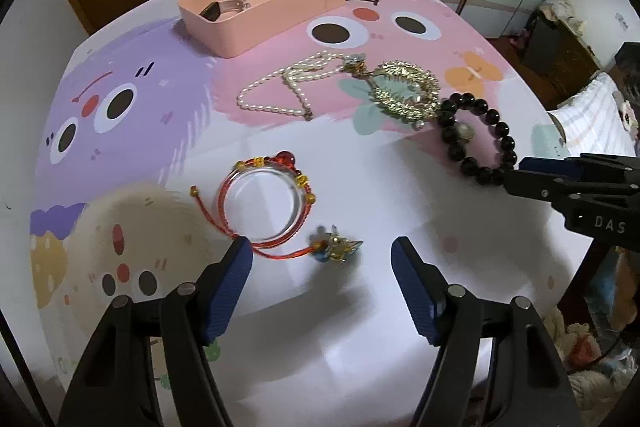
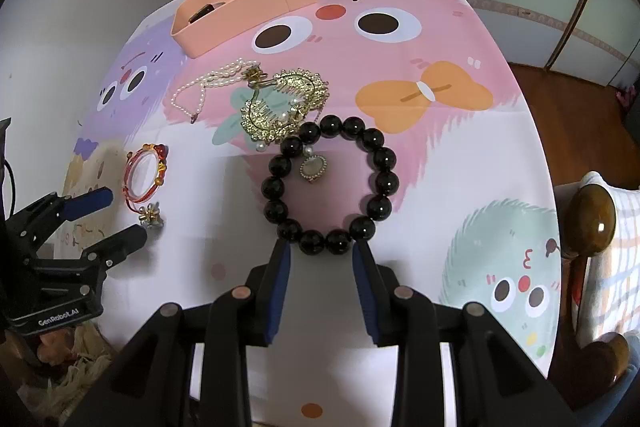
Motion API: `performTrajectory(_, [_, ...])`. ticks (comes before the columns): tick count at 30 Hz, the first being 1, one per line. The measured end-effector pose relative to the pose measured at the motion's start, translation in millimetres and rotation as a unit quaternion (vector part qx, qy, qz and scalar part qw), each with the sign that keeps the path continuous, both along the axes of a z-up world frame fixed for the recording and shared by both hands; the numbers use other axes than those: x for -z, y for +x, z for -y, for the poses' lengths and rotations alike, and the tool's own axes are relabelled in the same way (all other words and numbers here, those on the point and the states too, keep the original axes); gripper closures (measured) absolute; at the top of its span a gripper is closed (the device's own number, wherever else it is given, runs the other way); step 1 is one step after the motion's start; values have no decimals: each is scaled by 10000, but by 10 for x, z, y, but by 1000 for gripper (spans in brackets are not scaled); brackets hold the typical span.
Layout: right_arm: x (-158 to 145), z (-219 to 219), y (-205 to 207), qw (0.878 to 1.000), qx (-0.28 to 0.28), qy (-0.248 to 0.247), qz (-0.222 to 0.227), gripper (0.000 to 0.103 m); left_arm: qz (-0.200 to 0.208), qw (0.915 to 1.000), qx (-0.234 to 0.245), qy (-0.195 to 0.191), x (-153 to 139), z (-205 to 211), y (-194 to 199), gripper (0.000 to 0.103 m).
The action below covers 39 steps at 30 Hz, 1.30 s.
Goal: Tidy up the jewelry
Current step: 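Grasp the black bead bracelet with the right tool while the left tool reaches the gold charm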
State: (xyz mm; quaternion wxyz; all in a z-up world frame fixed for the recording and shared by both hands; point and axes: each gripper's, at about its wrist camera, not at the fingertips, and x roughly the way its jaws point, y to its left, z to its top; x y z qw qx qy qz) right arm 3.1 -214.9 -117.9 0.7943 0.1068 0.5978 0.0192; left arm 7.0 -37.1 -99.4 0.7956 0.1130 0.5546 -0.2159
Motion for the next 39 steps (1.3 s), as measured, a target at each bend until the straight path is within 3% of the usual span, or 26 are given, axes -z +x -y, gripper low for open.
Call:
performTrajectory(2, [1, -9, -9, 10000, -33, 12, 39, 71, -34, 10000, 33, -36, 0, 11, -16, 34])
performTrajectory(6, [28, 3, -5, 10000, -12, 41, 55, 71, -222, 9997, 85, -2, 61, 50, 7, 48])
performTrajectory(13, [63, 111, -34, 9997, 157, 193, 40, 71, -343, 9993, 111, 40, 125, 105, 37, 52])
performTrajectory(18, [80, 125, -37, 9995, 197, 263, 46, 71, -450, 9989, 108, 100, 172, 106, 66, 76])
performTrajectory(31, [88, 307, 1, 9960, 601, 658, 70, 71, -435, 9990, 94, -2, 140, 74, 75, 83])
performTrajectory(39, [126, 441, 218, 9956, 840, 415, -41, 71, -334, 9994, 7, -132, 66, 22, 81, 83])
